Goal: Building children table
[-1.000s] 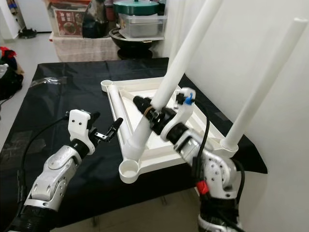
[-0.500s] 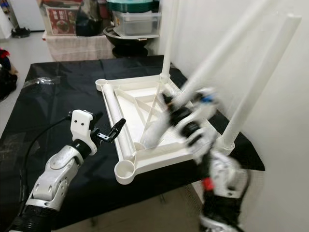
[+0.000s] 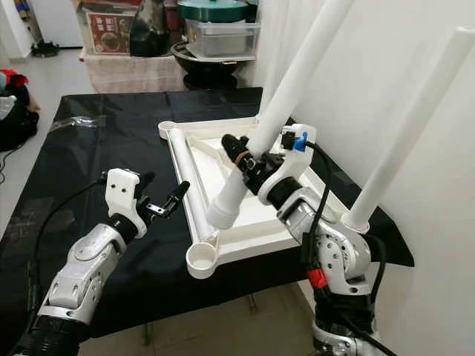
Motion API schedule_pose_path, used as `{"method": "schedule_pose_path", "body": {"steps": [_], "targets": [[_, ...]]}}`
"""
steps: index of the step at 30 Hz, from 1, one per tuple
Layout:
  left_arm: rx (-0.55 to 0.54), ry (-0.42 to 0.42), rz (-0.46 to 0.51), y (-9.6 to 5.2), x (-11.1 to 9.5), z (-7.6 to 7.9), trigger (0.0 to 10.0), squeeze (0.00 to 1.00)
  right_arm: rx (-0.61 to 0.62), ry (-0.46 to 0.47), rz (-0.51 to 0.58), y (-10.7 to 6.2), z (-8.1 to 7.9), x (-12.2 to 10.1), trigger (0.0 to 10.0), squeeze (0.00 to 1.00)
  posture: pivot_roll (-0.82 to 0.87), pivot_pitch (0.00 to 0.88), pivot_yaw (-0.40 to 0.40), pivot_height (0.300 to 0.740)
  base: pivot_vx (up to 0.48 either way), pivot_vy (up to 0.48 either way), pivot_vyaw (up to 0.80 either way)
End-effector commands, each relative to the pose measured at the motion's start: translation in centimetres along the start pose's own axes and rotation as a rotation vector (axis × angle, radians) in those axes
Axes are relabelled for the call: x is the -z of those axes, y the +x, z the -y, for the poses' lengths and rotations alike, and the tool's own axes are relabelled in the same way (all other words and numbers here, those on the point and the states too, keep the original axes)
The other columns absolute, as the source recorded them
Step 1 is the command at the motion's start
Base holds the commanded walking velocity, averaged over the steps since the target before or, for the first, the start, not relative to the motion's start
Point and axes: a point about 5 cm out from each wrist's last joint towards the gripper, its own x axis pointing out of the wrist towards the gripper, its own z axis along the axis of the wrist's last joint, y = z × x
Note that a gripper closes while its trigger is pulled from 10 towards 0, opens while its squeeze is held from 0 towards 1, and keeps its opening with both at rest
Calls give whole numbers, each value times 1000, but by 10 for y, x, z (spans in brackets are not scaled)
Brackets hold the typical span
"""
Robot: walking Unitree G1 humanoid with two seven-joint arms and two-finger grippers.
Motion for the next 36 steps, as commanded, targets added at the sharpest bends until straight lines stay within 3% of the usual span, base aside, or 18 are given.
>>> {"method": "schedule_pose_path", "body": {"steps": [1, 2, 4, 8, 12, 24, 36], "targets": [[-3, 7, -14, -2, 4, 0, 10000, 0, -21, -43, 15, 0, -5, -2, 10000, 0, 27, 0, -86, 740, 0, 0, 0], [-4, 11, -17, -2, 4, 0, 10000, 0, -53, -105, 9, 0, -14, 3, 10000, 0, 28, 0, -86, 740, 0, 0, 0], [-4, 11, -17, -2, 4, 0, 10000, 0, -53, -105, 9, 0, -14, 3, 10000, 0, 28, 0, -86, 740, 0, 0, 0], [-2, 30, -20, -1, 4, 0, 10000, 0, -135, -217, 0, 1, -32, 11, 10000, 0, 32, 0, -88, 740, 0, 0, 0], [-39, 40, -31, 0, 3, -7, 10000, 0, -128, -303, -18, 6, -33, 19, 10000, 0, 39, 0, -90, 740, 0, -480, 800], [-30, 32, -20, -1, 3, -5, 10000, 0, -151, -326, 0, 8, -34, 21, 10000, 0, 40, 0, -93, 740, 0, -472, 800], [-45, -20, -28, -3, 5, -6, 10000, 0, -170, -261, 2, 9, -36, 26, 10000, 0, 45, 0, -98, 740, 0, 0, 138]]}}
